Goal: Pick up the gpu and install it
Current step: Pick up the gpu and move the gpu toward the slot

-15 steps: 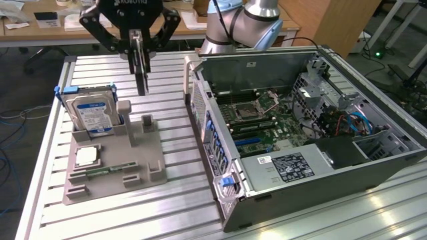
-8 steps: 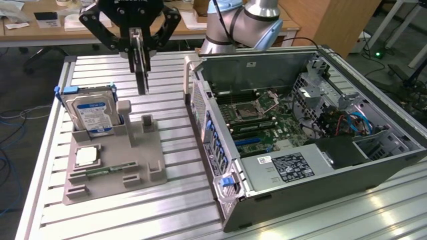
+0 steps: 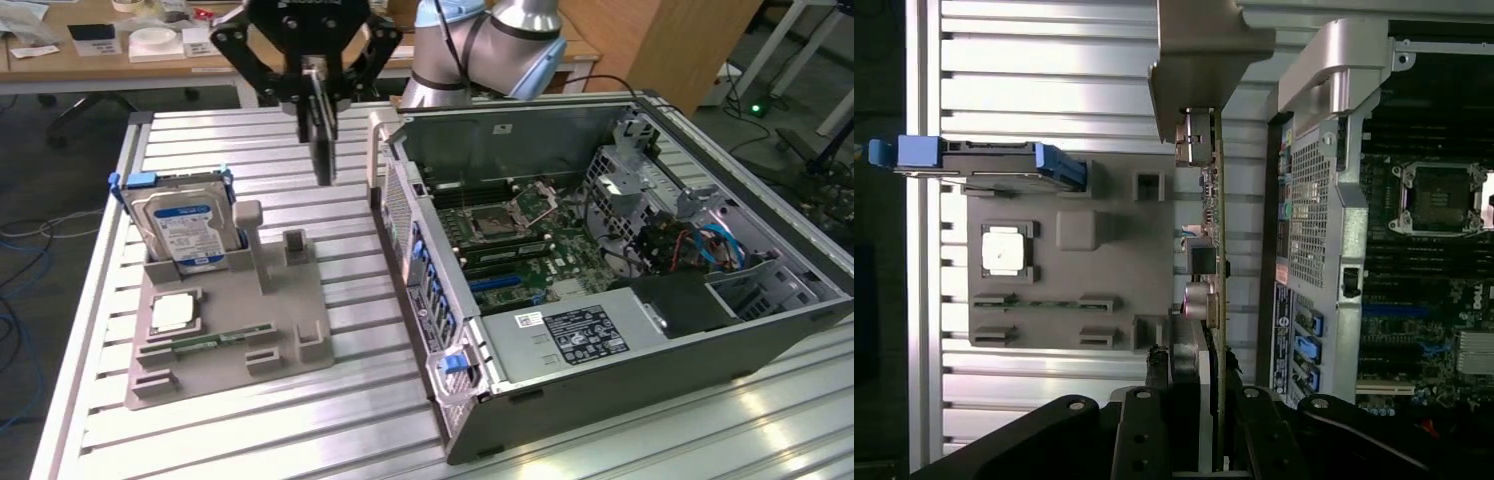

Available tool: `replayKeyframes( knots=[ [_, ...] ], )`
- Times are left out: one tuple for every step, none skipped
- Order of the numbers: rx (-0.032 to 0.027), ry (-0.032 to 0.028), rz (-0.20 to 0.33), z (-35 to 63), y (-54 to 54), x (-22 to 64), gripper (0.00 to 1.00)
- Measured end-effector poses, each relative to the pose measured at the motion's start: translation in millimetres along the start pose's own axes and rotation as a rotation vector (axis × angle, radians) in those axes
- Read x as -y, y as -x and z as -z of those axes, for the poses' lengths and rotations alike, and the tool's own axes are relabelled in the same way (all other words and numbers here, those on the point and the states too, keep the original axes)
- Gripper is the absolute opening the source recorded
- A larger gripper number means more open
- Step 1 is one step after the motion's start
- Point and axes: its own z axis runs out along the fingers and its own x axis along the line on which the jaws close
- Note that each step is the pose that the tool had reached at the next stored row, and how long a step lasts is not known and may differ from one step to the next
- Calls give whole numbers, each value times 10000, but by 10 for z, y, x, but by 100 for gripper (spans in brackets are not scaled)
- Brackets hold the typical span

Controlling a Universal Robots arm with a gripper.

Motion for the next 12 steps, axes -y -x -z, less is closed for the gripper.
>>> replayKeyframes(
  knots=[
    [2,2,-1,-2,44,0,28],
    [0,0,-1,-2,92,1,28],
    [-1,0,1,-3,137,2,28],
    [0,0,1,-4,182,3,28],
    [0,0,3,-6,227,3,28],
    [0,1,1,-7,272,4,28],
    [0,1,1,-7,317,4,28],
    [-1,0,1,-8,362,5,28],
    [-1,-1,3,-8,411,6,28],
    [0,0,2,-9,456,7,28],
    [0,0,1,-10,501,7,28],
    [0,1,1,-11,546,8,28]
  ],
)
